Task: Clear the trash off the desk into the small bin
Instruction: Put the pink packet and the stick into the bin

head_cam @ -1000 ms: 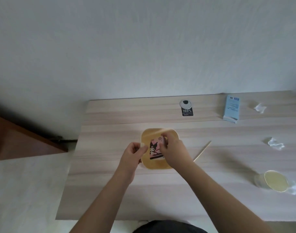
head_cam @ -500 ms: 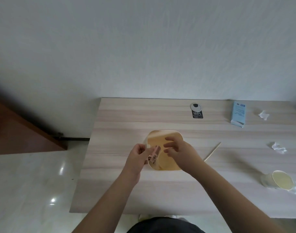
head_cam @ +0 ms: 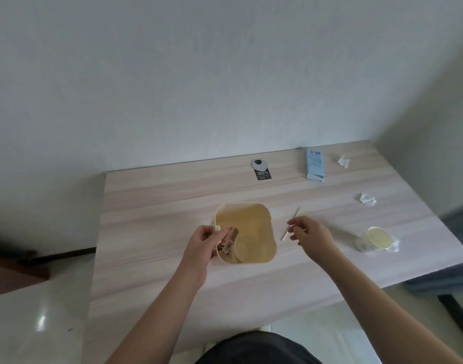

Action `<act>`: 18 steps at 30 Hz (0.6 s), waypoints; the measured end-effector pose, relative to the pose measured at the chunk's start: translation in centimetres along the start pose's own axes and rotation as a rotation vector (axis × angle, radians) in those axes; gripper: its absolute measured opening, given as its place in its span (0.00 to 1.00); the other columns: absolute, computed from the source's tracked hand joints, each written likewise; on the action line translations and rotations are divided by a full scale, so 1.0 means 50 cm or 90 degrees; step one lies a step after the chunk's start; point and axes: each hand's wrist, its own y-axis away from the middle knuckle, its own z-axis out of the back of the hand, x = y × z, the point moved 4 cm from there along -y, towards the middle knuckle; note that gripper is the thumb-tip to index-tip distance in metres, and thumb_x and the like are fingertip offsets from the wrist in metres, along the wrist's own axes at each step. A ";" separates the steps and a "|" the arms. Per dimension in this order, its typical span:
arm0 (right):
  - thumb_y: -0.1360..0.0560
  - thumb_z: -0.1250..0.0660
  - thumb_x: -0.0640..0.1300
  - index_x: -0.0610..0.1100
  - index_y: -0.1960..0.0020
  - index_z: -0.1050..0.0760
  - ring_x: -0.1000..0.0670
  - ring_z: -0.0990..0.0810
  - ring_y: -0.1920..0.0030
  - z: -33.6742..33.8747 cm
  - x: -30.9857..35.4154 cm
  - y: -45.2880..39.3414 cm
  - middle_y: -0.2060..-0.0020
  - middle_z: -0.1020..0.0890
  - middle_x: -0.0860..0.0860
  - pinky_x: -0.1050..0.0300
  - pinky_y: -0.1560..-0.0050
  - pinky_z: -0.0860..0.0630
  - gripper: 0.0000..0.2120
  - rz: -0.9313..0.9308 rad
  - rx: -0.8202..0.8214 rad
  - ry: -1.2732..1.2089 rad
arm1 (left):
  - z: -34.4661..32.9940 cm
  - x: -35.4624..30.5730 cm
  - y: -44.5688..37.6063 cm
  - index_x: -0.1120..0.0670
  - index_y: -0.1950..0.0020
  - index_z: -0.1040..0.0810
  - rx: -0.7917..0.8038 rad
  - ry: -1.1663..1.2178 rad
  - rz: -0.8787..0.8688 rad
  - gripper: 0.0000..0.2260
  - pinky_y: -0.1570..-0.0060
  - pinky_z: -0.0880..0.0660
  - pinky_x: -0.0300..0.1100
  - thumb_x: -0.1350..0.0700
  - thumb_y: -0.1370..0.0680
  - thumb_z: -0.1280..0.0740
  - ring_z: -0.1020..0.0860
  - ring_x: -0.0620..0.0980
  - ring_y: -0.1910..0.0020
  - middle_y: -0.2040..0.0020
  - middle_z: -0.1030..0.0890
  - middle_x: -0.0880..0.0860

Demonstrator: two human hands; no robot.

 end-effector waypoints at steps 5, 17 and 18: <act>0.24 0.38 0.46 0.49 0.46 0.23 0.48 0.20 0.53 -0.005 -0.077 -0.004 0.55 0.17 0.53 0.57 0.58 0.28 0.09 -0.002 0.026 0.290 | -0.039 0.012 0.006 0.57 0.53 0.24 -0.013 -0.010 -0.003 0.20 0.67 0.26 0.39 0.48 0.37 0.23 0.20 0.47 0.66 0.64 0.19 0.51; 0.26 0.38 0.49 0.47 0.48 0.22 0.46 0.20 0.55 -0.029 -0.188 -0.117 0.53 0.17 0.48 0.58 0.60 0.26 0.11 -0.130 0.137 0.263 | -0.101 0.039 -0.018 0.59 0.50 0.24 -0.102 -0.016 -0.026 0.08 0.62 0.28 0.43 0.58 0.25 0.29 0.25 0.54 0.59 0.55 0.22 0.58; 0.26 0.38 0.50 0.46 0.48 0.22 0.46 0.20 0.54 -0.033 -0.198 -0.129 0.53 0.17 0.48 0.57 0.59 0.26 0.11 -0.135 0.154 0.263 | -0.107 0.045 -0.020 0.59 0.50 0.25 -0.117 -0.019 -0.027 0.06 0.61 0.29 0.44 0.59 0.24 0.30 0.26 0.54 0.58 0.55 0.23 0.59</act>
